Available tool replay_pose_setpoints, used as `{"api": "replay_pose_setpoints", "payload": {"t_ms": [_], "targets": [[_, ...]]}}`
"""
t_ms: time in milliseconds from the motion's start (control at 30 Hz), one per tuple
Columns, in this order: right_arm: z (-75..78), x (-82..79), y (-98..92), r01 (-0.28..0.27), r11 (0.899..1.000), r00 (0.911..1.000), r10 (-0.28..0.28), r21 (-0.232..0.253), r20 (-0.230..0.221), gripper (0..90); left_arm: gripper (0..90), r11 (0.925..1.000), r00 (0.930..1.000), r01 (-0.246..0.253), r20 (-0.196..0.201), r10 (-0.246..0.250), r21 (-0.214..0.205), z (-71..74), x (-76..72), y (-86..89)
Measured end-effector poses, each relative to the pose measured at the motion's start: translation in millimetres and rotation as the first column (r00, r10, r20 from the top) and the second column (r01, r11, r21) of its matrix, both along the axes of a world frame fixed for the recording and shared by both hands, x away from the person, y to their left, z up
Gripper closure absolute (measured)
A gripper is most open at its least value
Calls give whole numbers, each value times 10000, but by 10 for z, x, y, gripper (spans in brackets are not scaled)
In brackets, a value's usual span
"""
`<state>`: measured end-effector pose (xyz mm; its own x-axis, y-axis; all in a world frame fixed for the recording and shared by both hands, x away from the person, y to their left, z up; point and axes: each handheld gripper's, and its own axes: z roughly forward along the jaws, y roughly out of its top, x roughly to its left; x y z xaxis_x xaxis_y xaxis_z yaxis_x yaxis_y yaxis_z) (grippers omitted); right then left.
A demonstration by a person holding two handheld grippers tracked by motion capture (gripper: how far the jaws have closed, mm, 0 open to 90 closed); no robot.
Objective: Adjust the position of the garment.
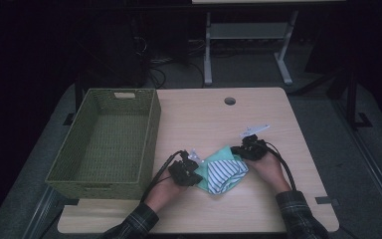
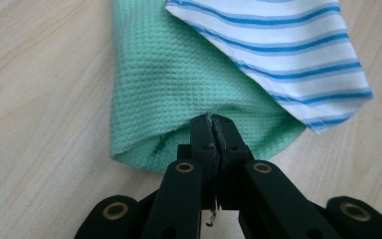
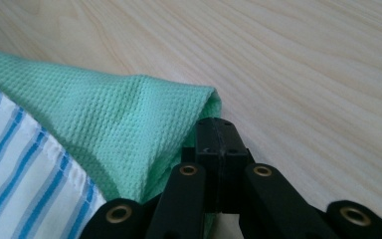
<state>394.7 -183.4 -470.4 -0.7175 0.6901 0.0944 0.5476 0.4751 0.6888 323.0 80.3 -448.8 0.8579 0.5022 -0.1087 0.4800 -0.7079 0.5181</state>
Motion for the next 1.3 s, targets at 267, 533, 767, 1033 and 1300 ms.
{"api": "replay_pose_setpoints", "payload": {"t_ms": [267,533,767,1033,1300], "targets": [[-1,-99,-81,-25,10000,10000,25,-28,49,896,893,9997,9997,-228,74,228,11,-7,85,16],[12,-283,-225,47,9998,10000,-47,-194,25,896,895,9993,9991,-358,250,356,86,-13,228,-38],[12,-450,-369,133,9998,9999,-134,-151,-40,897,895,9991,9989,-422,223,422,26,-18,409,-99],[23,-653,-474,116,9998,9997,-119,-171,-212,897,896,9981,9978,-587,294,593,-208,-37,618,-181],[120,-666,-582,378,9993,9993,-378,80,-8,894,774,9969,9980,-603,184,613,-503,23,551,-89]]}}
